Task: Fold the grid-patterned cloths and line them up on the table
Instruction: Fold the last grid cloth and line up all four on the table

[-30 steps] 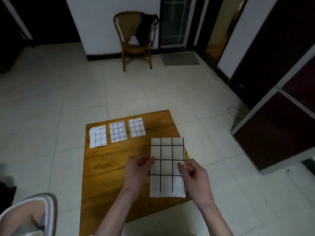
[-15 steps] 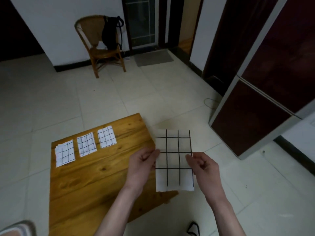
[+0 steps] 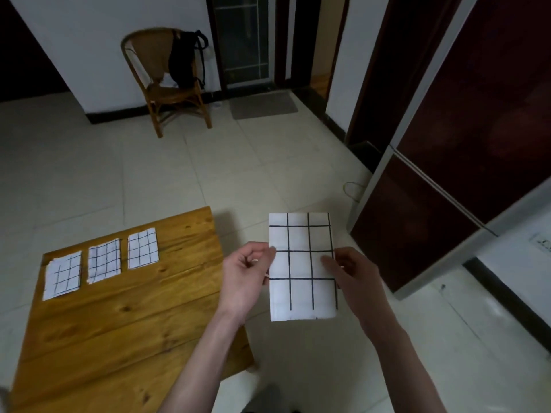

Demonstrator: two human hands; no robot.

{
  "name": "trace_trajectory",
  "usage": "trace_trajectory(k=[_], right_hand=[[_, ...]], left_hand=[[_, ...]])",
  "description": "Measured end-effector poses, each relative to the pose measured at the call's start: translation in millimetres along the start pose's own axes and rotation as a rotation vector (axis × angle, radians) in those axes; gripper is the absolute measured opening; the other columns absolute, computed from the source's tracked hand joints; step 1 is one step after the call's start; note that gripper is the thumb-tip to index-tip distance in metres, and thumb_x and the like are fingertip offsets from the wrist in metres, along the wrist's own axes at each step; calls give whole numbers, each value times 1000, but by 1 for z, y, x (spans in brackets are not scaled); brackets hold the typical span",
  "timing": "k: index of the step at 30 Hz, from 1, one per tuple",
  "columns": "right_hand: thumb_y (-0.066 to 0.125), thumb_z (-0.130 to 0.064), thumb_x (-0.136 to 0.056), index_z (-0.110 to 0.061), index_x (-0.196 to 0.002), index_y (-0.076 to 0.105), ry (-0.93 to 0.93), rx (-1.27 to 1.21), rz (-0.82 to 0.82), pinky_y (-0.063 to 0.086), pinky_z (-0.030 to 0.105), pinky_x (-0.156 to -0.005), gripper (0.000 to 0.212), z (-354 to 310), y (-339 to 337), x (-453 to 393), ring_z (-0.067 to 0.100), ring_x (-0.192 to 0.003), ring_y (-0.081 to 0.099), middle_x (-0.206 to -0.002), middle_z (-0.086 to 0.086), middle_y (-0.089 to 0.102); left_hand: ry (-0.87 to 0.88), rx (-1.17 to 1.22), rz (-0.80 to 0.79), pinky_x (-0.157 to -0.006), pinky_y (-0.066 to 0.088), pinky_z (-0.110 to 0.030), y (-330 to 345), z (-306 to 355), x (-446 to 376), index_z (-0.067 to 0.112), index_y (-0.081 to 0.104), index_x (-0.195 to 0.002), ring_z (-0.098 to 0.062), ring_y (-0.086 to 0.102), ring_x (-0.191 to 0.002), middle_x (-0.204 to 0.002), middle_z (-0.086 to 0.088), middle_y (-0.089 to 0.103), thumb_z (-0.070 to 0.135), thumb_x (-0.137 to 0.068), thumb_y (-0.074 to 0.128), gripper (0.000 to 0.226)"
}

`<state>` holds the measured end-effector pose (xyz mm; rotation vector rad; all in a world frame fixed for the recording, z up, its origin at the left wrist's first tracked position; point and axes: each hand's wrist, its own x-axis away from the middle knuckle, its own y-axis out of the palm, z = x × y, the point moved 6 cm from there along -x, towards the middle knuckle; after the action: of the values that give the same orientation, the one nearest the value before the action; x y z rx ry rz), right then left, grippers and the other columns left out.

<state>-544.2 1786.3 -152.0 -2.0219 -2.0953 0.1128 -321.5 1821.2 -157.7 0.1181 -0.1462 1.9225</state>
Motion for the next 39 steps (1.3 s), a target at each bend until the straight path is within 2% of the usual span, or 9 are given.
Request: trace_trajectory(k=[10, 15, 18, 21, 26, 29, 32, 35, 39], right_hand=[[77, -19, -92, -16, -86, 67, 2, 28, -57, 44, 27, -61, 12, 6, -20, -98, 9, -61, 52, -64, -10, 58], [74, -13, -93, -6, -88, 65, -38, 61, -111, 41, 14, -58, 14, -9, -8, -176, 2, -58, 52, -62, -14, 59], [73, -16, -95, -13, -89, 66, -48, 86, -166, 42, 7, -61, 9, -22, 1, -222, -7, -62, 58, -67, -21, 66], [72, -18, -96, -16, -92, 67, -40, 63, -215, 47, 12, -66, 7, -31, 15, -263, -2, -72, 64, -79, -15, 72], [73, -18, -96, -15, -95, 69, -19, -1, -259, 53, 19, -70, 5, -45, 42, -317, 6, -84, 71, -94, -3, 78], [73, -15, -95, -15, -93, 68, 1, -50, -270, 54, 20, -70, 6, -51, 61, -340, 8, -83, 71, -94, 0, 78], [74, -16, -95, -17, -95, 68, 10, -64, -274, 55, 28, -77, 6, -56, 80, -370, 18, -90, 72, -96, 1, 78], [73, -14, -95, -13, -100, 69, 15, -95, -297, 57, 33, -83, 6, -62, 103, -400, 27, -97, 72, -100, 5, 78], [72, -11, -96, -10, -100, 69, 14, -127, -358, 55, 24, -77, 5, -72, 139, -446, 22, -91, 71, -102, 9, 77]], left_hand=[[47, -16, 108, -53, 51, -19, 43, 8, -69, 11, 78, -99, -6, 59, -61, -72, 2, 70, 18, -95, 73, 9], [38, 48, 186, -60, 57, -23, 55, 11, -137, 12, 78, -98, -15, 65, -71, -85, -14, 74, 17, -95, 74, 7], [14, 97, 226, -67, 61, -37, 60, 13, -178, 15, 79, -97, -27, 69, -78, -90, -16, 75, 19, -95, 74, 7], [19, 118, 268, -73, 61, -54, 59, 18, -217, 15, 79, -97, -38, 72, -82, -89, -15, 77, 19, -94, 75, 6], [43, 122, 332, -69, 61, -34, 51, 43, -264, 7, 78, -99, -24, 70, -81, -92, -17, 77, 14, -95, 74, 9], [50, 117, 363, -76, 62, -46, 40, 51, -285, 8, 78, -100, -34, 72, -84, -93, -17, 77, 16, -95, 74, 10], [51, 103, 386, -80, 61, -51, 33, 53, -312, 9, 78, -99, -41, 71, -91, -93, -16, 77, 17, -95, 73, 10], [48, 120, 435, -75, 62, -45, 24, 55, -338, 8, 77, -99, -32, 71, -80, -92, -15, 78, 15, -96, 72, 9], [58, 113, 513, -62, 57, -37, 10, 60, -378, 10, 77, -96, -19, 67, -74, -88, -12, 77, 16, -96, 72, 7]])
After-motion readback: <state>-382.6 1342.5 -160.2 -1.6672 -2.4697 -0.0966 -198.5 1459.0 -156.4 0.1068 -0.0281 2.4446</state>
